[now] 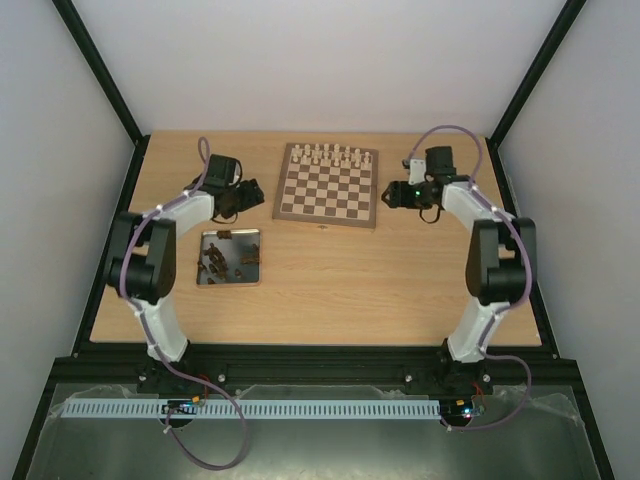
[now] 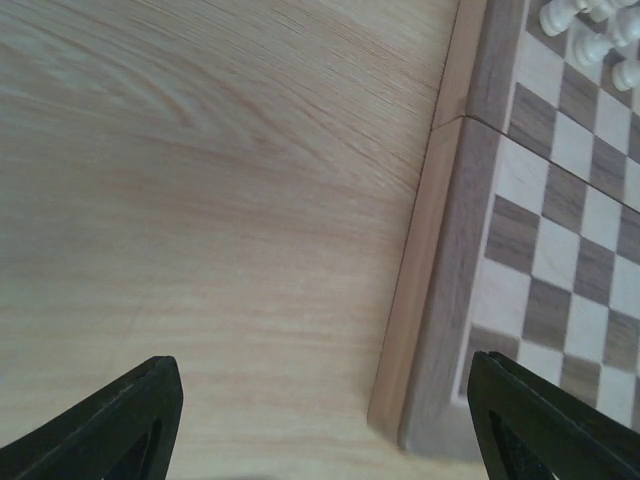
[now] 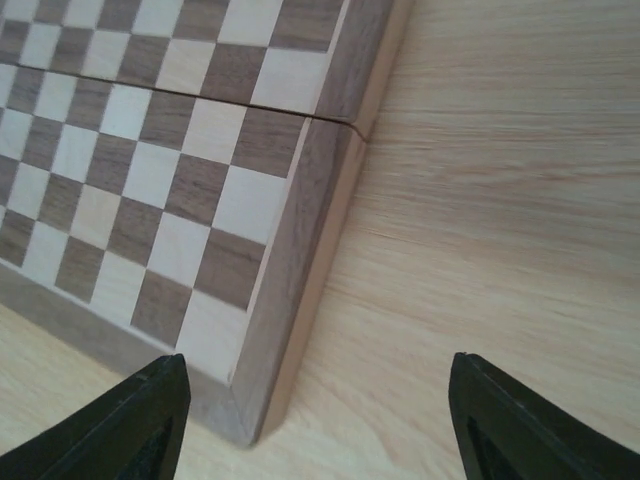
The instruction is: Set up the chess pieces on the board
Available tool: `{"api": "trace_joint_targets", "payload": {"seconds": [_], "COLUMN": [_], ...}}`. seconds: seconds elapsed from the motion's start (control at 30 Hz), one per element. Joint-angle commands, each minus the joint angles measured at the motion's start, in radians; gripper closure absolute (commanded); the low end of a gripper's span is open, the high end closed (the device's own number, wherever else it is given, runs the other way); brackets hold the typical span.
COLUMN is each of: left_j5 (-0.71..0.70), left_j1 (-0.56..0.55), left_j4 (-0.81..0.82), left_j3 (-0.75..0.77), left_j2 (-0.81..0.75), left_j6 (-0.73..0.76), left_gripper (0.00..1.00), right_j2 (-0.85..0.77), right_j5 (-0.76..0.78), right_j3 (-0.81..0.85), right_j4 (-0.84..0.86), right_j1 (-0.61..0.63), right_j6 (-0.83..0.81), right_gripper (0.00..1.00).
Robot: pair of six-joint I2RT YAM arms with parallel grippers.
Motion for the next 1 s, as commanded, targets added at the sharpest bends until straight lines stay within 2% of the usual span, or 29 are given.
{"api": "trace_joint_targets", "payload": {"seconds": [0.0,0.23,0.5,0.73,0.97], "left_j5": [0.163,0.279,0.388,0.416,0.439], "left_j1": [0.015,0.013,-0.041,-0.117,-0.180], "left_j4": [0.063,0.128,0.158,0.163,0.223], "left_j3": [0.128,0.294,0.391,0.356,0.205], "left_j2": [0.165,0.367,0.497,0.471,0.359], "left_j6": [-0.023,-0.045,-0.045,-0.022,-0.053], "left_gripper": [0.19,0.27,0.38,0.45,0.50], "right_j2": [0.167,0.375,0.439,0.410,0.360], "right_j5": [-0.046,-0.038,-0.096,-0.105,-0.122], "right_j3": [0.124,0.278,0.305,0.270,0.189], "right_j4": [-0.077,-0.122,-0.163,-0.236,-0.381], "right_j1": [0.035,0.049,0.049,0.050,0.050], "right_j6": [0.029,0.063,0.046,-0.055,-0.217], "right_gripper": [0.30,0.38,0.48,0.51,0.55]}}
